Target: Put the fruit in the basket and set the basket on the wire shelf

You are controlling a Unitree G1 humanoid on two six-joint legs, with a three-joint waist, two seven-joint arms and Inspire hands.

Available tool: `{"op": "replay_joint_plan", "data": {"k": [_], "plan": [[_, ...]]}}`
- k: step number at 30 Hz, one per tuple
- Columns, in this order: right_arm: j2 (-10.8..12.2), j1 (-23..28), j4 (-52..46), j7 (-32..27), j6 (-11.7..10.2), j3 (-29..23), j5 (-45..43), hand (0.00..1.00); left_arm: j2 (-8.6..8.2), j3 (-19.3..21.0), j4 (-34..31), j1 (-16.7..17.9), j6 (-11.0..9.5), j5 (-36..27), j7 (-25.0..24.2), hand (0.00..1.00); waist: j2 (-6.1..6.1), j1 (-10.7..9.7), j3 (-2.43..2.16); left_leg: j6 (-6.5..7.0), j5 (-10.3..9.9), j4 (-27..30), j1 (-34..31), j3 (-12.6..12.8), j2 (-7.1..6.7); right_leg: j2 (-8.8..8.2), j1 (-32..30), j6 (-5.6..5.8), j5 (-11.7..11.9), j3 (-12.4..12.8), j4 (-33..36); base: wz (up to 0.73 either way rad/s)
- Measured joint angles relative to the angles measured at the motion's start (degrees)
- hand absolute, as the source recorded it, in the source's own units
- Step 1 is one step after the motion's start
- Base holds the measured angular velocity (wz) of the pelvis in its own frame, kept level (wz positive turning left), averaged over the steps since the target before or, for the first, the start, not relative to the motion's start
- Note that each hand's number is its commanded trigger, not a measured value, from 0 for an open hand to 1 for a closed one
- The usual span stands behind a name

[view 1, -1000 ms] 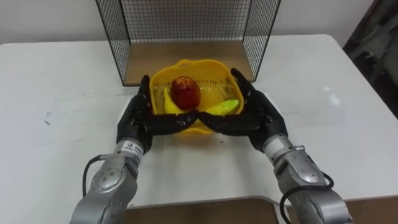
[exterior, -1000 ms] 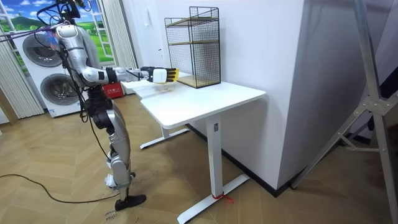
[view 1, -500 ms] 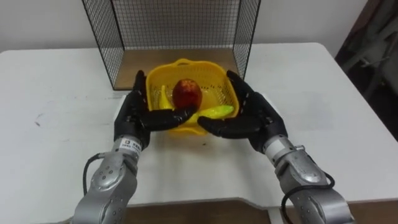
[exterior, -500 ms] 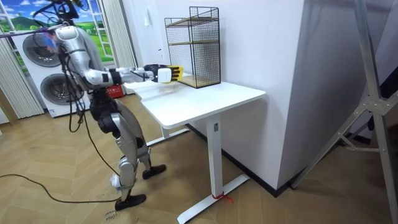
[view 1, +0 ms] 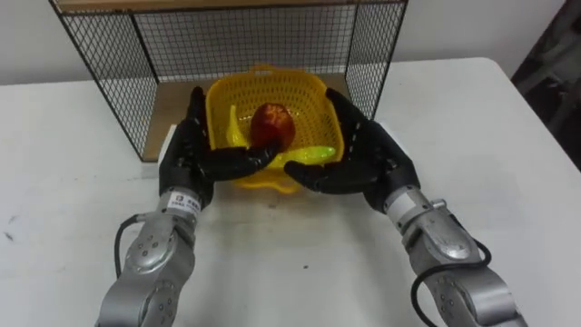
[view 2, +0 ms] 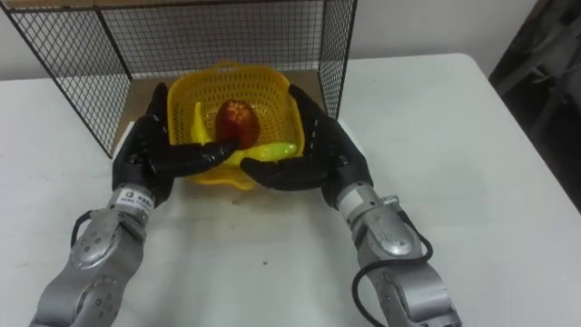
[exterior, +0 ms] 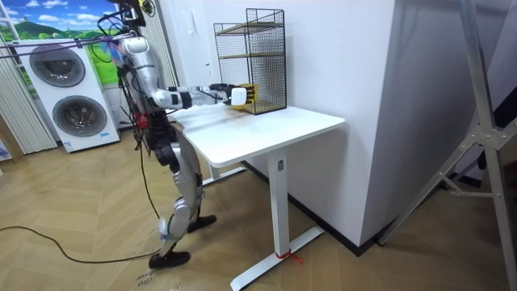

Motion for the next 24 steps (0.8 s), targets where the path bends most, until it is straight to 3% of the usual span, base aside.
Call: {"op": "replay_joint_plan", "data": {"k": [1,2,3,4,6,7,8,9,12,15,20,24], "plan": [[0.11,-0.09,-0.01,-0.13,-0.11,0.02,0.0,0.0,0.0,0.01,0.0,0.0,0.0,0.0,0.0,0.0,0.01,0.12,-0.02,0.25,-0.26,0.08,0.4,0.07,-0.31,-0.5,-0.76,0.74,0.65,0.15,1.94,0.0],[0.18,-0.13,0.0,-0.53,-0.13,0.01,0.01,0.0,0.09,-0.07,-0.02,-0.04,-0.01,-0.01,0.01,0.0,0.28,0.11,-0.01,0.68,-0.57,-0.05,1.38,0.15,-0.62,-0.86,-1.82,1.43,2.72,-0.08,4.41,0.03],[0.01,-0.62,0.09,-0.62,-0.14,-0.09,0.05,0.0,0.31,-0.06,-0.24,-0.69,-0.04,-0.16,0.06,0.0,0.42,0.01,0.32,0.92,-0.73,-0.73,2.26,-0.54,-0.73,-0.58,-2.79,1.45,5.08,-0.41,6.87,0.13],[0.12,-0.8,0.09,-0.66,-0.21,-0.34,0.05,0.0,0.32,-0.06,-0.24,-1.36,-0.04,-0.17,0.09,0.0,0.59,-0.19,0.44,0.95,-0.73,-1.16,2.4,-1.44,-0.62,-0.36,-3.42,1.23,5.35,-0.87,7.56,0.16],[0.27,-1.29,0.06,-0.46,-0.42,-0.67,-1.43,0.0,0.48,-0.11,-0.25,-3.25,-0.8,0.73,0.25,0.0,1.38,0.66,0.96,0.89,-0.7,-2.17,2.79,-1.95,0.6,0.73,-7.44,-0.09,1.8,-1.64,5.9,0.04],[0.26,-1.26,0.07,-0.45,-0.42,-0.68,-1.42,0.0,0.5,-0.12,-0.25,-3.32,-0.91,0.7,0.25,0.0,1.62,0.91,1.05,0.82,-0.64,-2.57,3.16,-1.83,0.74,0.89,-8.29,-0.1,1.61,-1.91,4.15,-0.08],[0.26,-1.25,0.07,-0.47,-0.41,-0.62,-1.38,0.0,0.5,-0.13,-0.24,-3.32,-1.03,0.64,0.25,0.0,1.86,1.06,1.15,0.8,-0.62,-2.65,3.73,-1.77,0.74,0.83,-9.18,-0.26,1.83,-2.83,-2.81,0.04],[0.23,-1.15,0.12,-0.48,-0.42,-0.5,-1.36,0.0,0.44,-0.13,0.17,-3.28,-1.05,0.62,0.3,0.0,2.09,1.04,1.14,0.62,-0.74,-2.64,4.33,-1.98,0.44,1.18,-8.95,-1.71,5.31,-3.1,-7.71,0.15],[0.17,-0.66,0.65,-0.53,-0.41,-0.6,-0.61,0.0,-0.03,0.05,0.96,-3.27,-1.01,0.69,0.69,0.0,3.18,1.44,0.41,-0.55,0.26,-5.79,7.11,-3.0,1.23,2.69,-5.18,-2.31,7.17,-3.31,-13.13,-0.04],[0.02,-0.9,1.74,-0.22,-0.4,-0.84,0.56,0.0,-0.11,-0.25,1.18,-3.26,-0.76,1.88,0.69,0.0,2.98,1.42,-0.39,-1.16,1.54,-8.32,8.54,-3.35,2.28,4.46,-2.87,-2.78,9.43,-3.51,-17.65,0.0],[0.26,-0.98,2.33,-0.42,0.59,-1.06,1.49,0.0,-0.13,-0.2,1.18,-3.3,0.95,1.93,0.69,0.0,3.13,1.52,-0.44,-1.68,2.72,-9.91,8.94,-3.23,3.43,6.18,-1.3,-3.53,12.37,-4.29,-22.63,-0.05],[0.75,-1.03,2.33,-1.51,0.61,-1.02,1.66,0.0,-0.25,-0.2,1.18,-3.33,2.14,1.89,0.69,0.0,3.13,1.61,-0.44,-1.89,3.19,-10.8,9.1,-3.19,3.63,6.4,-1.11,-3.78,12.94,-4.54,-23.71,-0.01]]}}
